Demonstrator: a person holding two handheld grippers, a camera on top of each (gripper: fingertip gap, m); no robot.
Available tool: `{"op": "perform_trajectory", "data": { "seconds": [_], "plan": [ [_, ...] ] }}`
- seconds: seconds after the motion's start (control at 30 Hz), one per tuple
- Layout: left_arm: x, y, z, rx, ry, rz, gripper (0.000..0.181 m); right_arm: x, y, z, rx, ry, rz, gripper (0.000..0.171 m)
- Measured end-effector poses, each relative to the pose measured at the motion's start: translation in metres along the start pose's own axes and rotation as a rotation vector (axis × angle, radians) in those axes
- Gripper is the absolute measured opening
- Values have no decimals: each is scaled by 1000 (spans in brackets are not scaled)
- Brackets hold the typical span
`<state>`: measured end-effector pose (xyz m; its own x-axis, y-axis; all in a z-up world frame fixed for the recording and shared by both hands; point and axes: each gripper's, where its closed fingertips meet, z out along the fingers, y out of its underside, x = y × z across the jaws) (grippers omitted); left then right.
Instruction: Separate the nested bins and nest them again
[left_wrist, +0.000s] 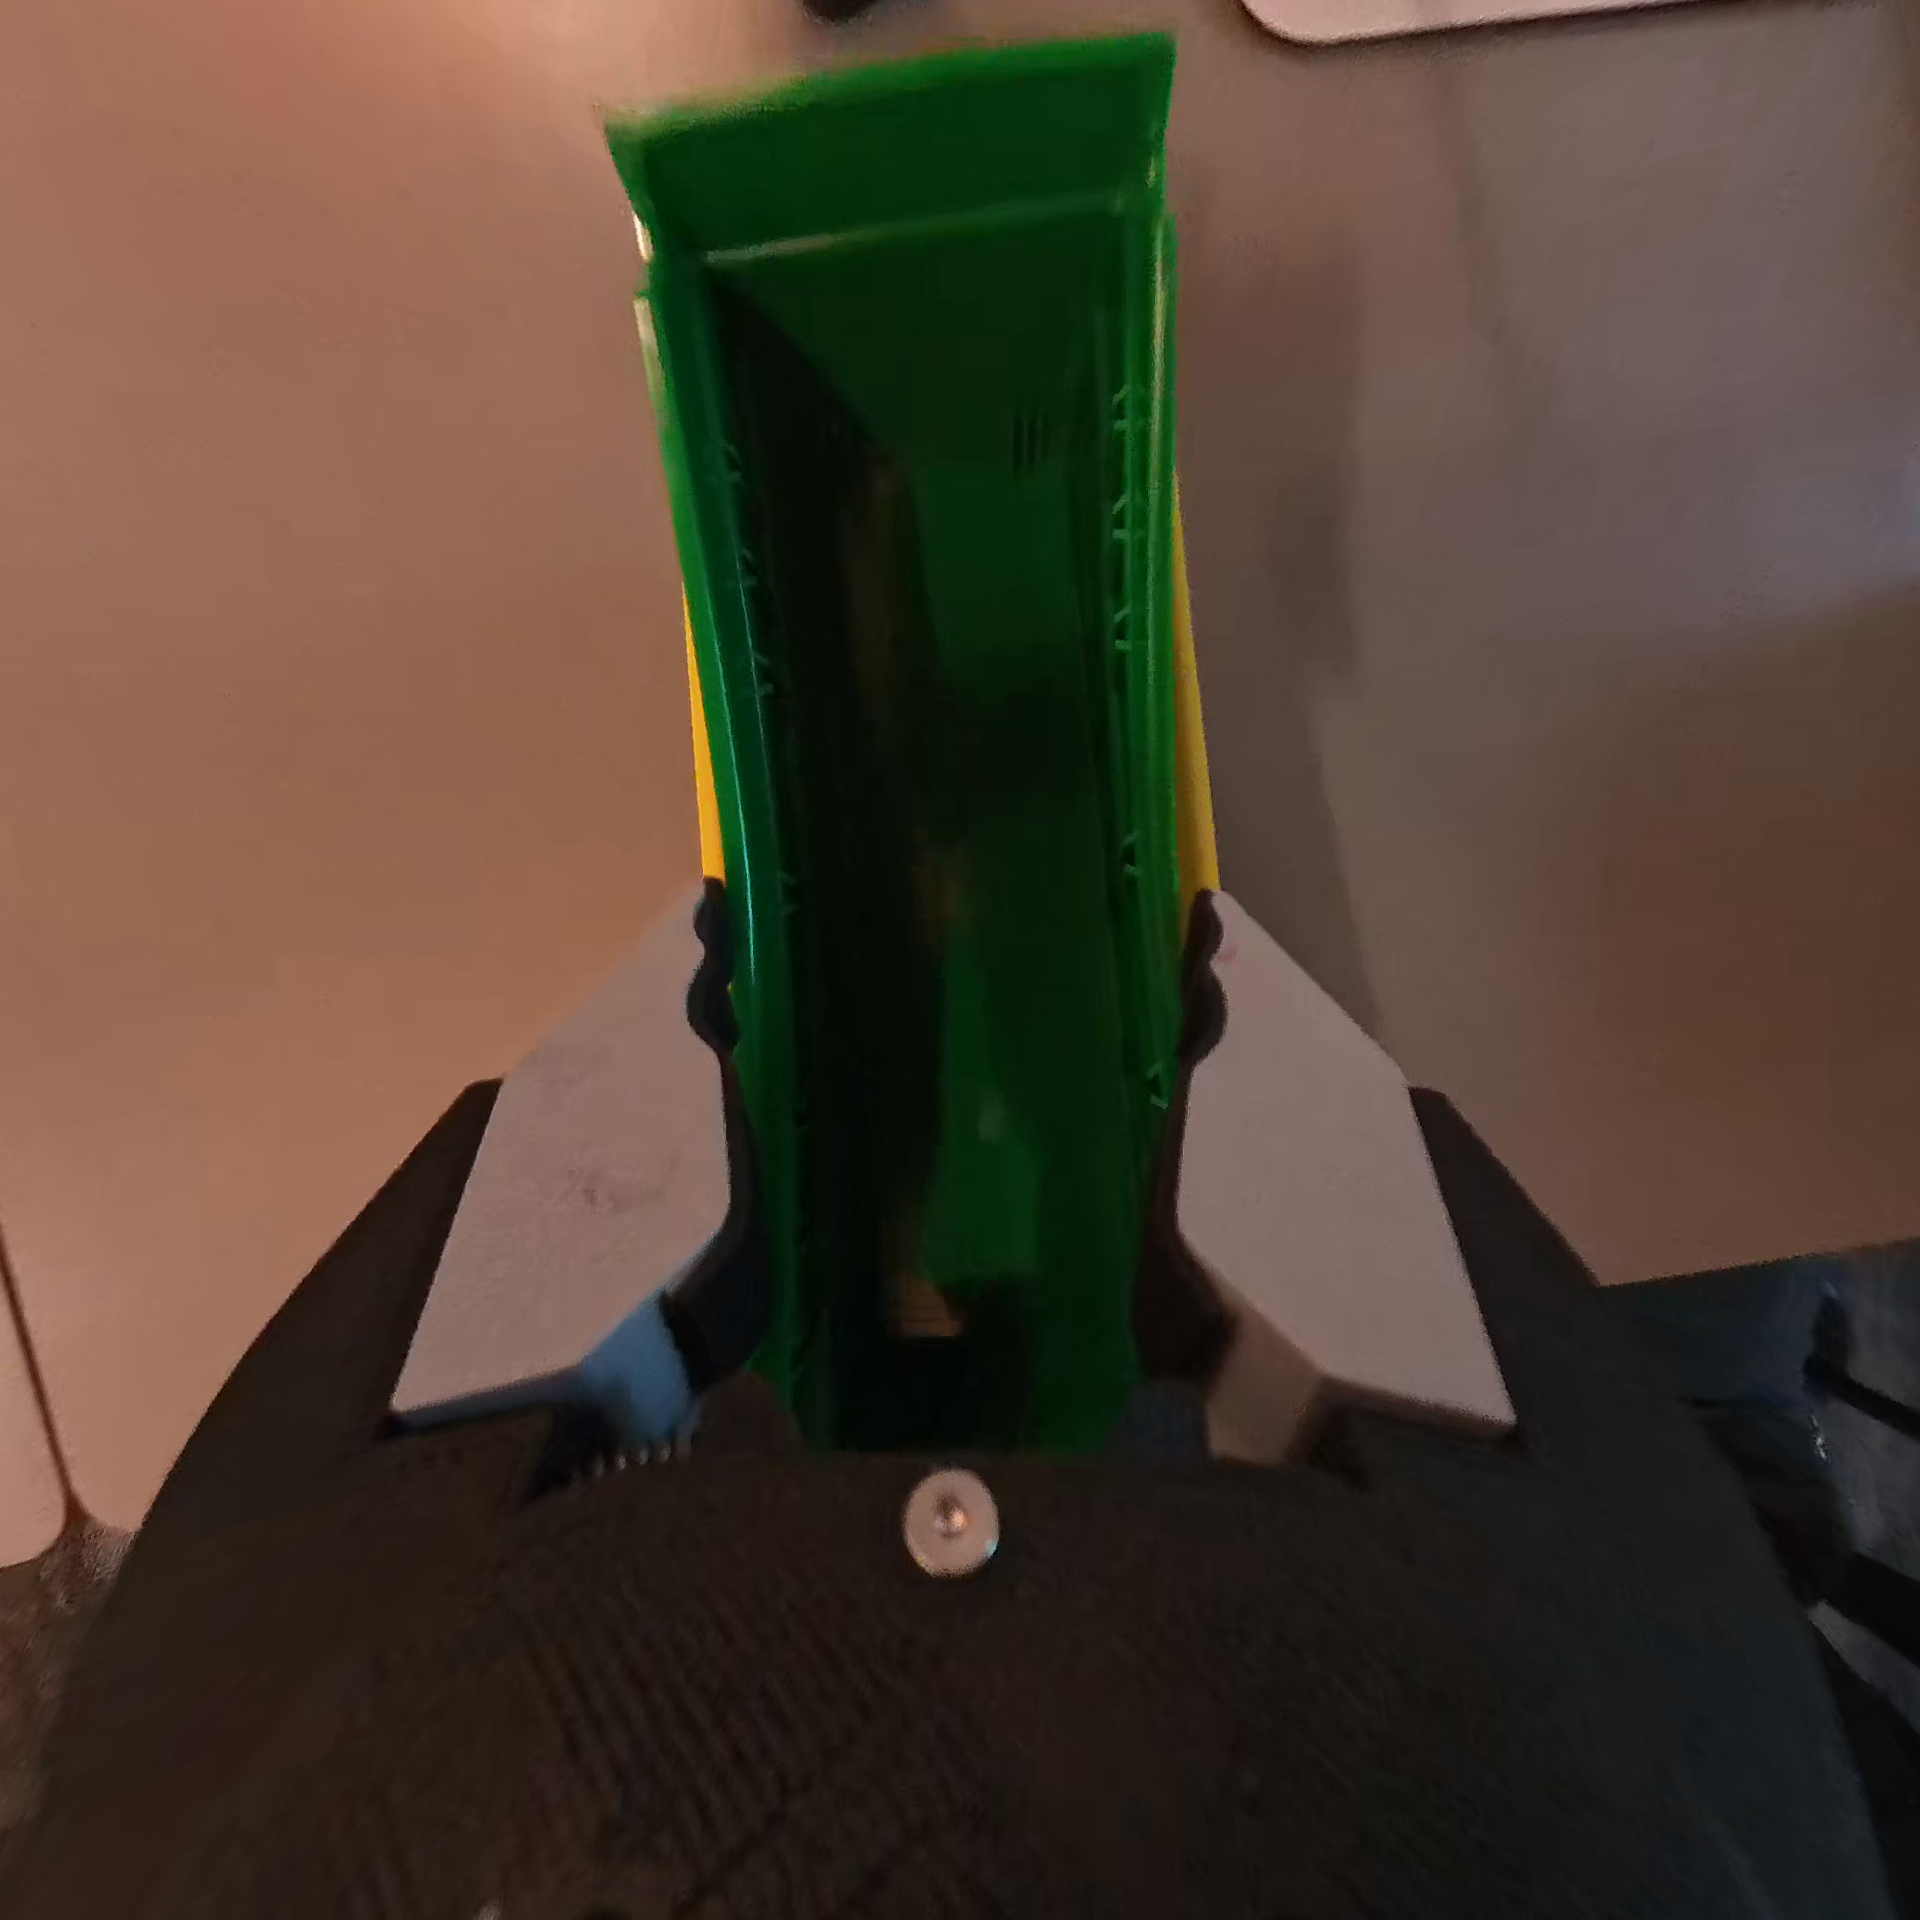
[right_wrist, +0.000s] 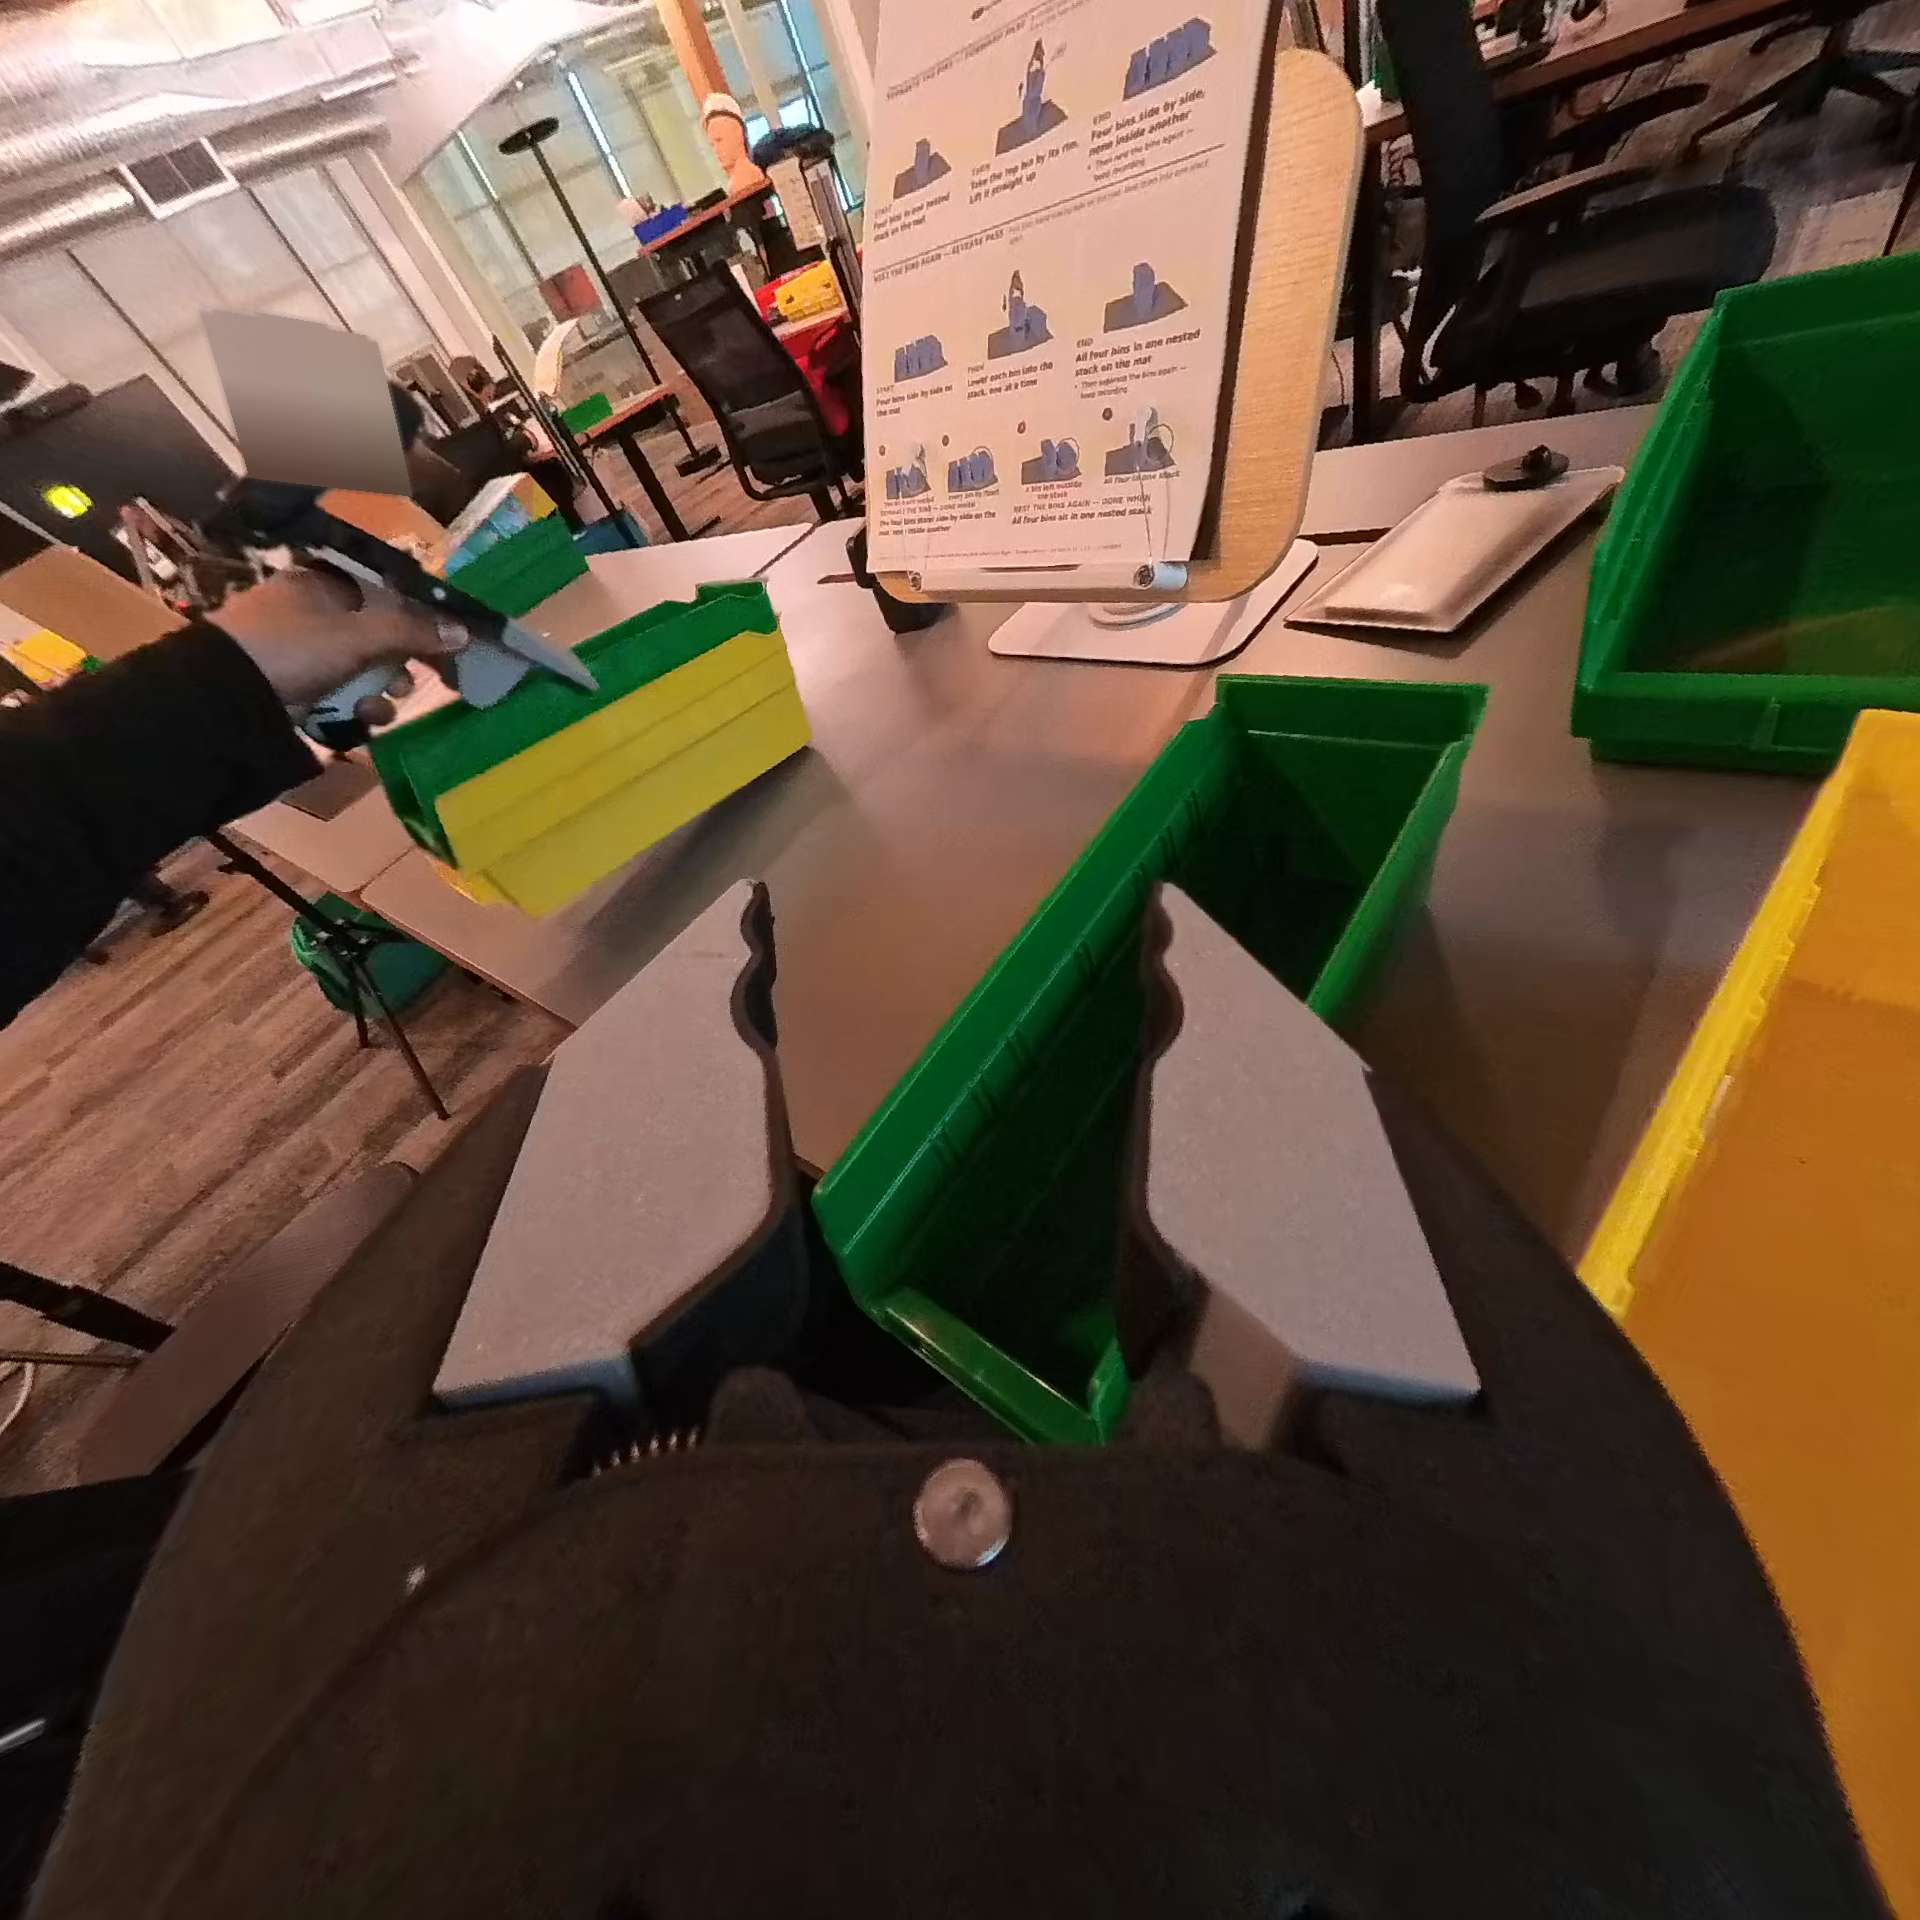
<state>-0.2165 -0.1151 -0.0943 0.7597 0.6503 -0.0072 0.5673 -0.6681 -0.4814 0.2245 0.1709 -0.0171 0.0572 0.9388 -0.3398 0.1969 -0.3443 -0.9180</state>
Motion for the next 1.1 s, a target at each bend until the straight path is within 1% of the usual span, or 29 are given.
{"op": "perform_trajectory", "data": {
  "seconds": [0.1, 0.2, 0.3, 0.43, 0.53, 0.67, 0.8, 0.9, 1.0, 1.1],
  "plan": [
    [-5, -4, -7, 36, -17, 0, 84, -5, 3, 5, -20, -7, -11, 68],
    [-7, -11, -13, 104, -32, 15, 83, -10, 6, 10, -38, -7, -29, 68],
    [-6, -19, -24, 182, -15, 21, 84, -12, 7, 13, -47, -6, -38, 68],
    [-8, -23, -38, 217, 1, 16, 86, -12, 7, 14, -46, -6, -33, 68],
    [-10, -32, -56, 258, -1, 25, 86, -10, 8, 13, -47, 0, -33, 68],
    [4, -50, -94, 352, 52, 40, 86, -8, 6, 10, -35, 3, -27, 68],
    [53, -59, -134, 465, 172, 103, 88, -7, 9, 14, -47, 4, -23, 68],
    [107, -51, -142, 476, 260, 186, 90, -9, 12, 18, -66, 3, -30, 68],
    [165, -35, -132, 465, 348, 261, 90, -14, 13, 21, -80, 2, -48, 68],
    [210, -15, -98, 430, 401, 285, 91, -17, 15, 21, -93, 2, -68, 68]
  ]
}}
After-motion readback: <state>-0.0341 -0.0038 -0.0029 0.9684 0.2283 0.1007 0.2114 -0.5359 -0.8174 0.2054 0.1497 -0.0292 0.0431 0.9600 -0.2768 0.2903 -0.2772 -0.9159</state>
